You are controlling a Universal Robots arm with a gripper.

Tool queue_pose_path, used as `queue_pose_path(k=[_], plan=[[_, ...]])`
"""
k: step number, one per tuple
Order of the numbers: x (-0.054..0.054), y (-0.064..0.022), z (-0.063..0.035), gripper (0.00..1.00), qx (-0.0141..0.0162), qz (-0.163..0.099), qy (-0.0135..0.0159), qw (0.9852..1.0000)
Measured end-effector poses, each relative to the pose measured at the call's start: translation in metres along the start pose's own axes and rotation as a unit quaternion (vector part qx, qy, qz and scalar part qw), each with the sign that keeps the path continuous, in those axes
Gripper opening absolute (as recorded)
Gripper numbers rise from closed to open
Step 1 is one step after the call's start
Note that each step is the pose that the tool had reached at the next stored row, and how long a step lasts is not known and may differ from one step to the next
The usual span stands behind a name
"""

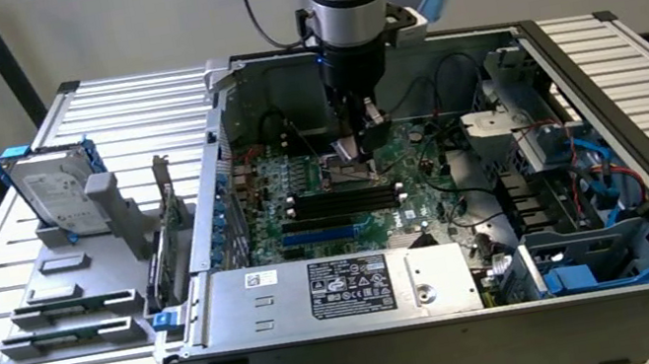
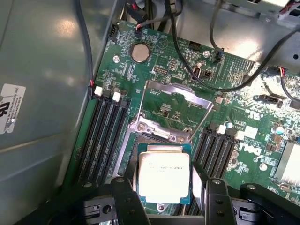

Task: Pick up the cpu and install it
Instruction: 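Place the cpu into insertion slot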

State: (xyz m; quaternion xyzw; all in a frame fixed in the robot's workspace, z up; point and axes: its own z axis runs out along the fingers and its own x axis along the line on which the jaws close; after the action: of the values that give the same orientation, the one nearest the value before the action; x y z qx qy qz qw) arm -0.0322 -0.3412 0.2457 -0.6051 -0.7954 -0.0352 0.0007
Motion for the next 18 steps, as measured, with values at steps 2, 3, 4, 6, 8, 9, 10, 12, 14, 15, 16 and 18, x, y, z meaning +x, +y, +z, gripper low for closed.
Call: queue_pose_path(k=[2,3,4,6,8,9,10,12,14,15,16,18], plan=[[0.0004,-0.0012,0.0002,0.55,-0.0004,0.007,-0.0003,1.0000],[0.0005,-0.0018,0.0003,0.55,-0.0005,0.010,-0.0005,0.9999],[0.0008,-0.0023,0.0006,0.55,-0.0007,0.014,-0.0006,0.9999],[0.0010,-0.0027,0.0013,0.55,-0.0006,0.023,-0.0010,0.9997],[0.0012,-0.0029,0.0022,0.55,-0.0005,0.032,-0.0014,0.9995],[0.0013,-0.0030,0.0027,0.55,-0.0004,0.037,-0.0016,0.9993],[0.0014,-0.0031,0.0032,0.55,-0.0003,0.043,-0.0018,0.9991],[0.0016,-0.0033,0.0043,0.55,0.0001,0.053,-0.0022,0.9986],[0.0019,-0.0035,0.0054,0.55,0.0003,0.064,-0.0026,0.9980],[0.0020,-0.0036,0.0059,0.55,0.0004,0.069,-0.0028,0.9976],[0.0021,-0.0037,0.0064,0.55,0.0005,0.074,-0.0030,0.9973],[0.0024,-0.0040,0.0074,0.55,0.0007,0.084,-0.0034,0.9965]])
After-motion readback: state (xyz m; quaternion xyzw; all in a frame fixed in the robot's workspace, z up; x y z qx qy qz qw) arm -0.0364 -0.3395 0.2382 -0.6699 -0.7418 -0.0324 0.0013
